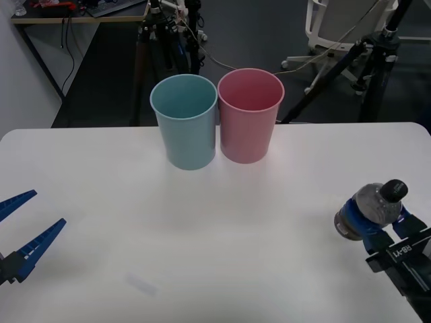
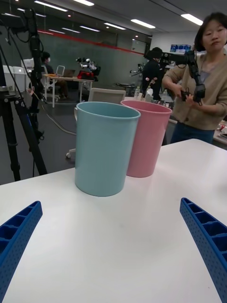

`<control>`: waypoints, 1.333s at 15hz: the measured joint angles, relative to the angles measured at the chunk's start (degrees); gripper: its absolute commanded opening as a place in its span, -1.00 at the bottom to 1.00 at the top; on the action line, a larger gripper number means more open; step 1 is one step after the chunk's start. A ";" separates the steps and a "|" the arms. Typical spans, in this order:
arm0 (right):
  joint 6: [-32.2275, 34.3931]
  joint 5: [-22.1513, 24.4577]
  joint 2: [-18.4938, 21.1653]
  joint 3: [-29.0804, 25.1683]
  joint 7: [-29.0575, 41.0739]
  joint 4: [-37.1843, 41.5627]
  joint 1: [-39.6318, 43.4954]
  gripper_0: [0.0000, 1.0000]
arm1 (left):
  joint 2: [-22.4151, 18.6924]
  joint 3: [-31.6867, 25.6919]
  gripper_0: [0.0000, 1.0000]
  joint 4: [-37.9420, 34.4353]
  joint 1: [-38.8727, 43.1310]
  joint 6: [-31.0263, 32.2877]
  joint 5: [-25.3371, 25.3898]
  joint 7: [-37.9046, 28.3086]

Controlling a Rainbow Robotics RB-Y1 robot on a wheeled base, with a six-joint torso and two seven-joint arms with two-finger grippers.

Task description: Grasp the object on the table and drop it into the matching bin: aluminum can to the light blue bin, PET bottle to the pink bin.

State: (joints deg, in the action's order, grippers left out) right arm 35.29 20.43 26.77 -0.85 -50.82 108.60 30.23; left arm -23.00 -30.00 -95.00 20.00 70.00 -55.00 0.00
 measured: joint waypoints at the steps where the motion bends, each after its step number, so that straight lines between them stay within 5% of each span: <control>1: -2.22 -1.40 1.60 0.02 0.04 1.78 -0.01 -1.00 | 0.00 0.00 1.00 0.00 0.00 0.00 0.00 0.00; 7: -19.36 -7.90 10.73 0.05 1.41 15.10 -2.22 -1.00 | 0.00 0.00 1.00 0.00 0.00 0.00 0.00 0.00; 14: -30.80 -21.71 24.72 2.79 3.35 19.19 -14.74 -1.00 | 0.00 0.00 1.00 0.00 0.00 0.00 0.00 0.00; 20: -41.98 -22.95 31.21 10.58 13.55 18.55 -33.19 -1.00 | 0.00 0.00 1.00 0.00 0.00 0.00 0.00 0.00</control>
State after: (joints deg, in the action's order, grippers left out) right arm -6.70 -2.52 57.98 9.73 -37.27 127.15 -2.96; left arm -23.00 -30.00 -95.00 20.00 70.00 -55.00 0.00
